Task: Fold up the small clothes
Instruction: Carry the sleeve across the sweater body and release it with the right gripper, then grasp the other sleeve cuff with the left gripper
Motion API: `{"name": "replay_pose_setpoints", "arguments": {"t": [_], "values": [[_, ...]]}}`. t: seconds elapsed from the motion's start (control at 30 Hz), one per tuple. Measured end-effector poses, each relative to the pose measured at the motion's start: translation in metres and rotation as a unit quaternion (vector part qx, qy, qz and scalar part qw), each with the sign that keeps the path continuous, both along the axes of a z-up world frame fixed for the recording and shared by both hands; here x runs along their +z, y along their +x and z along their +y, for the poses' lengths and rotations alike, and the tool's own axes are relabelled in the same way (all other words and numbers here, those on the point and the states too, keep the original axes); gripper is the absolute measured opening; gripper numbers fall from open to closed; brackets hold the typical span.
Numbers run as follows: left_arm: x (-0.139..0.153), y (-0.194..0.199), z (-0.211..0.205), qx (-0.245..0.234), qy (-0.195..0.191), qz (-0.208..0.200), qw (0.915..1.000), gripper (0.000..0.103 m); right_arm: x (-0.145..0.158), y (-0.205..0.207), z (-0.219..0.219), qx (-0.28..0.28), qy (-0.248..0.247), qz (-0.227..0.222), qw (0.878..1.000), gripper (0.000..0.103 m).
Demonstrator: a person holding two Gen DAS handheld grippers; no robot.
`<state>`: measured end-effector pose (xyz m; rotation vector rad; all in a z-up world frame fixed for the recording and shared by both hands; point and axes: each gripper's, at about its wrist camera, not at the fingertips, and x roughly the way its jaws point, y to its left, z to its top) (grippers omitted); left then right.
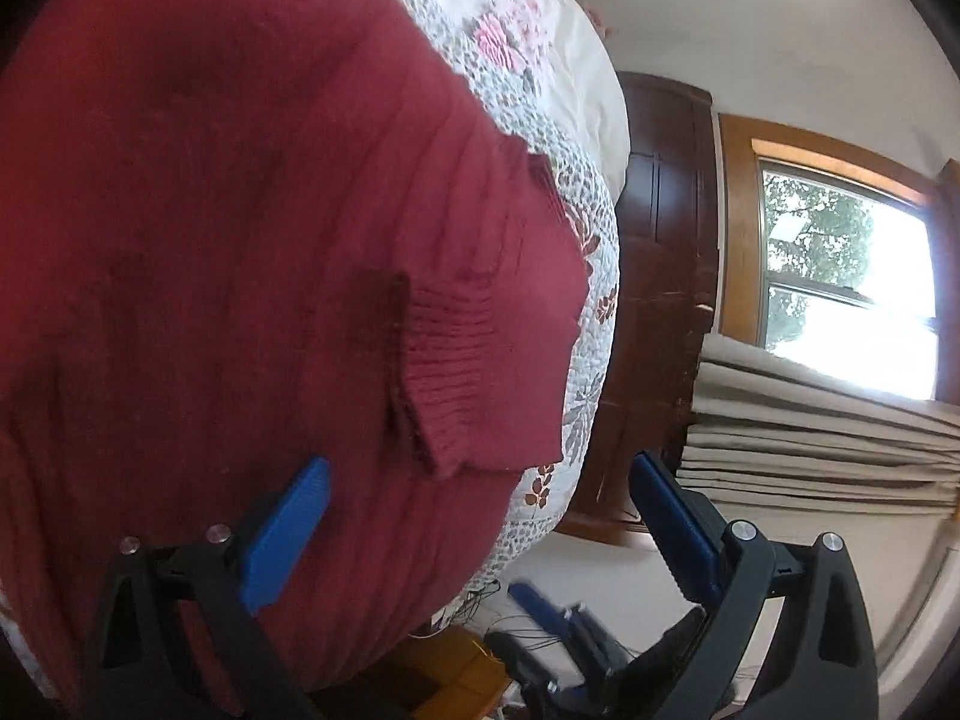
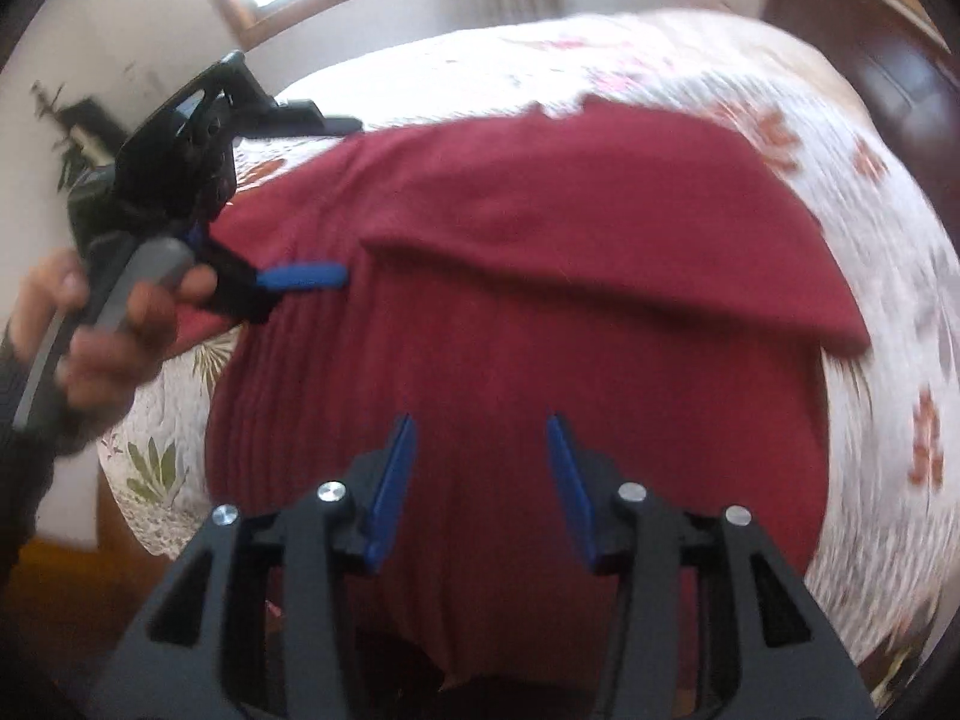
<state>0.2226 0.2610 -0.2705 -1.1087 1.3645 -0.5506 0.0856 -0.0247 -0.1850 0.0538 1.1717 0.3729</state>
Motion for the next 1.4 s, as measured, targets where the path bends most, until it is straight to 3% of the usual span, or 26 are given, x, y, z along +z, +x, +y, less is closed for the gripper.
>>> {"name": "replay_pose_setpoints", "arguments": {"t": [0.23,0.27,0.3,0.33,0.37,0.43,0.5,0.6,0.73,0.87,0.97,1.03,1.13,1.23,1.4], "values": [[-0.003,0.018,-0.027,-0.024,0.028,0.007,0.9993,0.099,-0.009,-0.02,-0.022,-0.068,0.063,0.04,0.995,0.049],[-0.003,0.019,-0.028,-0.02,0.03,0.014,0.9993,0.093,-0.008,-0.022,-0.02,-0.067,0.063,0.039,0.995,0.049],[-0.002,0.017,-0.026,-0.021,0.032,0.013,0.9992,0.081,-0.006,-0.022,-0.019,-0.065,0.063,0.036,0.995,0.049],[0.0,0.018,-0.028,-0.029,0.041,0.012,0.9987,0.041,-0.002,-0.023,-0.018,-0.063,0.065,0.03,0.995,0.049],[0.001,0.019,-0.029,-0.036,0.057,0.021,0.9975,0.02,0.0,-0.023,-0.018,-0.062,0.067,0.028,0.995,0.049],[0.001,0.023,-0.032,-0.039,0.075,0.034,0.9959,0.013,0.003,-0.024,-0.017,-0.06,0.068,0.025,0.996,0.049],[-0.001,0.026,-0.032,-0.044,0.095,0.04,0.9938,0.011,0.001,-0.026,-0.017,-0.061,0.068,0.027,0.995,0.049],[0.008,0.029,-0.03,-0.046,0.089,0.024,0.9946,0.009,0.003,-0.026,-0.023,-0.068,0.069,0.028,0.995,0.049],[0.056,0.038,-0.026,-0.064,0.101,-0.046,0.9917,0.008,0.001,-0.027,-0.027,-0.073,0.066,0.031,0.995,0.049],[0.107,0.039,0.005,-0.048,0.114,-0.112,0.986,0.008,-0.004,-0.027,-0.029,-0.077,0.066,0.041,0.994,0.049],[0.122,0.031,0.035,-0.033,0.131,-0.136,0.9814,0.008,-0.004,-0.027,-0.028,-0.076,0.064,0.04,0.994,0.049],[0.114,0.022,0.06,-0.017,0.139,-0.125,0.9822,0.008,-0.005,-0.026,-0.028,-0.076,0.064,0.042,0.994,0.049],[0.078,0.011,0.091,0.004,0.142,-0.087,0.986,0.008,-0.006,-0.025,-0.025,-0.071,0.061,0.045,0.995,0.049],[0.042,0.004,0.097,0.017,0.126,-0.06,0.9901,0.008,-0.006,-0.025,-0.022,-0.064,0.058,0.046,0.995,0.049],[0.024,0.001,0.094,0.037,0.107,-0.057,0.9919,0.008,-0.003,-0.029,-0.02,-0.054,0.052,0.042,0.996,0.049]]}}
